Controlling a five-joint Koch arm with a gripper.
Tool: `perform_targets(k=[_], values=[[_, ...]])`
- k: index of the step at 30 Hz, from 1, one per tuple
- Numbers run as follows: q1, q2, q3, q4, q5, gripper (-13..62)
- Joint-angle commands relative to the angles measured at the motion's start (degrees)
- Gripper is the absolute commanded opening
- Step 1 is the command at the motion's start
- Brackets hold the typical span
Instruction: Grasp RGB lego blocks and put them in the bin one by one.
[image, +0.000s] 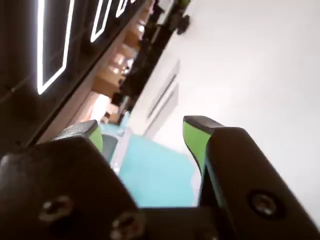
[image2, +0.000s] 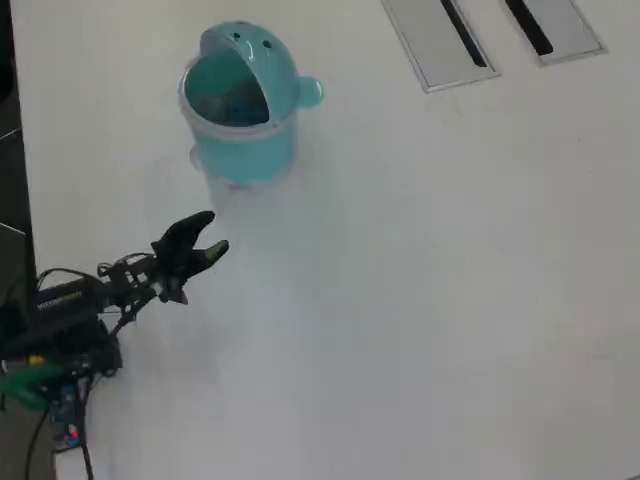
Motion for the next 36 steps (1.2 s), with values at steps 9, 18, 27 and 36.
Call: perform_targets(k=[9,18,27,36], values=[[1.3,3.2,4.7,-6.6,9.0,30.1],[5.7,3.4,11.1,-9.9,12.8,30.1],[9.9,3.5,18.7,-12.7,15.4,30.1],[10.9,3.6,26.5,-15.9,16.3,30.1]])
